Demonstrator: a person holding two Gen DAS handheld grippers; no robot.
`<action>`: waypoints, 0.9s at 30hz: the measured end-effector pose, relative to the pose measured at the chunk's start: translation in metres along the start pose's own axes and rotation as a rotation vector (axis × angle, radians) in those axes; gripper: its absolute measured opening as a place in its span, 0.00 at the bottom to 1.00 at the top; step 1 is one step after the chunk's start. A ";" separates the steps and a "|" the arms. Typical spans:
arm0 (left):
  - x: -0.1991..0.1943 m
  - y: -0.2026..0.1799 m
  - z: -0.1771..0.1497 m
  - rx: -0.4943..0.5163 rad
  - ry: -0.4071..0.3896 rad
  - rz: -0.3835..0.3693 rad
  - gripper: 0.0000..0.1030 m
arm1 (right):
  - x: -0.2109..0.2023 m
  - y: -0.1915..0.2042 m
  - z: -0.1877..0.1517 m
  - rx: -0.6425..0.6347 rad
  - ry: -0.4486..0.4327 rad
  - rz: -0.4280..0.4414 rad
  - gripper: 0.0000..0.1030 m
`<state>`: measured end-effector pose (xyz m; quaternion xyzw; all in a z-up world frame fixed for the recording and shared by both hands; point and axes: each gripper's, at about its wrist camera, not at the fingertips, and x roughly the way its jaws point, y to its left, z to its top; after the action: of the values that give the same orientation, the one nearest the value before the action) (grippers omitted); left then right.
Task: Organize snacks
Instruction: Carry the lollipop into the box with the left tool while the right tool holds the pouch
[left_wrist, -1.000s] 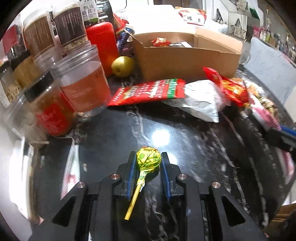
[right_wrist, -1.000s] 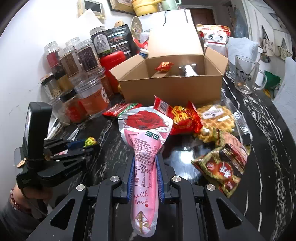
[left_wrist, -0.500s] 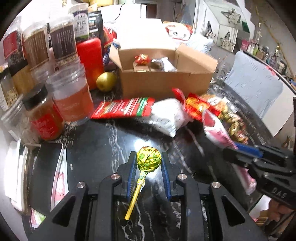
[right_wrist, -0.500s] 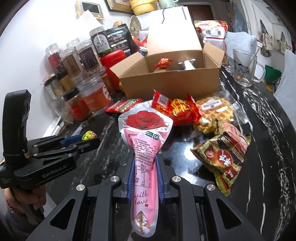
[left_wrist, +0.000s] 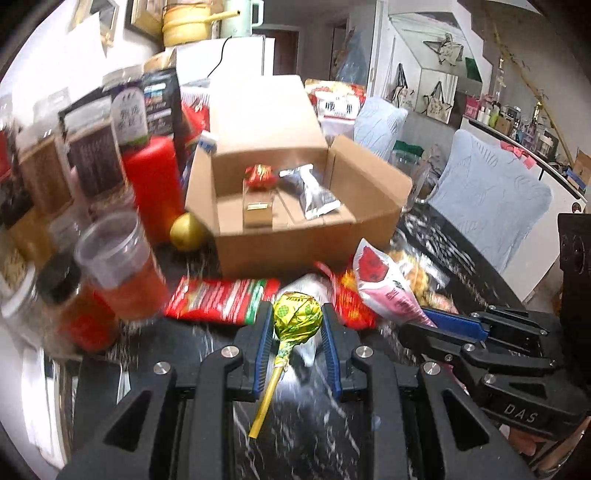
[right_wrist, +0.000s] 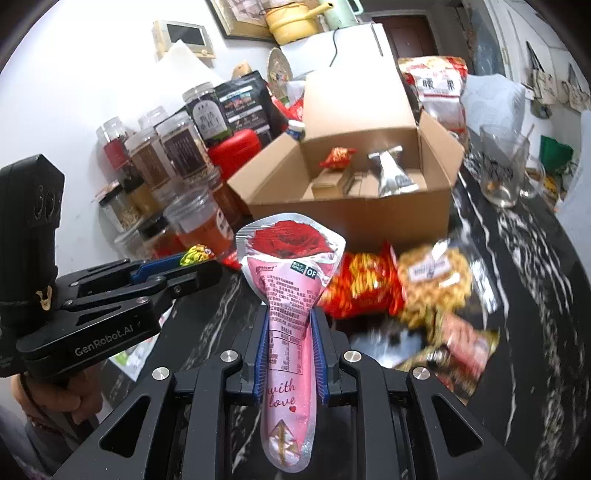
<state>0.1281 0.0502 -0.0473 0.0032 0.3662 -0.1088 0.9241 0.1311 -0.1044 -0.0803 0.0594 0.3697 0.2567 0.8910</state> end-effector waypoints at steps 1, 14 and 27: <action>0.001 -0.001 0.005 -0.001 -0.008 -0.007 0.25 | 0.000 -0.001 0.004 -0.004 -0.005 -0.004 0.20; 0.015 0.003 0.069 -0.015 -0.114 -0.025 0.25 | 0.006 -0.020 0.074 -0.058 -0.062 -0.019 0.20; 0.046 0.019 0.150 -0.028 -0.218 0.032 0.25 | 0.030 -0.049 0.161 -0.090 -0.153 -0.047 0.20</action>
<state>0.2660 0.0469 0.0301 -0.0159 0.2652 -0.0885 0.9600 0.2802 -0.1183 0.0022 0.0300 0.2897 0.2468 0.9243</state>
